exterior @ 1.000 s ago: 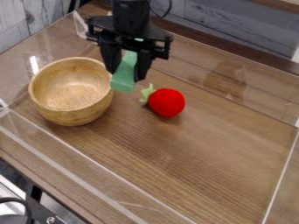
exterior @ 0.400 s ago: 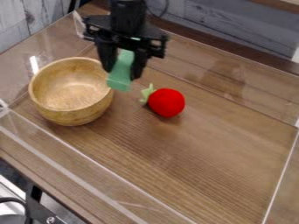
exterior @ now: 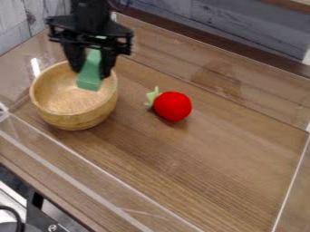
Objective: Put the green block in the brown bowl
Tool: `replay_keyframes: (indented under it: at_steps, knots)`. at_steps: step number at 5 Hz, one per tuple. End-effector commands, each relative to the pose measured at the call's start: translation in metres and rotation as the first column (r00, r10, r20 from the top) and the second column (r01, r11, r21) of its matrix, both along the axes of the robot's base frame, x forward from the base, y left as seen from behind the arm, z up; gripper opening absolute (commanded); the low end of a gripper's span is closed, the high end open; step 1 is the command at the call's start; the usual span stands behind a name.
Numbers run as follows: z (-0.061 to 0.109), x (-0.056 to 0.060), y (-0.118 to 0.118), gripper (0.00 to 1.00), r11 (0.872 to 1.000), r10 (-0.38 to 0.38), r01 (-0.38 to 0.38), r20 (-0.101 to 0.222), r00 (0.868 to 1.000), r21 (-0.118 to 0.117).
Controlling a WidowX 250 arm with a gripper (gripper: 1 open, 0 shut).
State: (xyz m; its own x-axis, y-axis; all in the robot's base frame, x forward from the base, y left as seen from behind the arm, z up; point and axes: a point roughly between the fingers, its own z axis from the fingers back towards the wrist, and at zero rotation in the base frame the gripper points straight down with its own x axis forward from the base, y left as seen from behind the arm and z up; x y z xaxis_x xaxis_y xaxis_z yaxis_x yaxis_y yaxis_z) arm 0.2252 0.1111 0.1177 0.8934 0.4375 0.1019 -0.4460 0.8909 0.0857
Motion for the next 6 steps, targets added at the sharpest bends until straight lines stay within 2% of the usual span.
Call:
replay_keyframes:
  at_steps: [1, 3, 6]
  knots:
    - [0.003, -0.007, 0.014, 0.0, 1.0, 0.017, -0.018, 0.036, 0.999, 0.019]
    - [-0.016, -0.009, 0.028, 0.0, 1.0, 0.025, -0.025, 0.025, 0.999, -0.01]
    - [-0.037, -0.002, 0.044, 0.0, 0.997, 0.025, -0.023, 0.019, 1.0, -0.068]
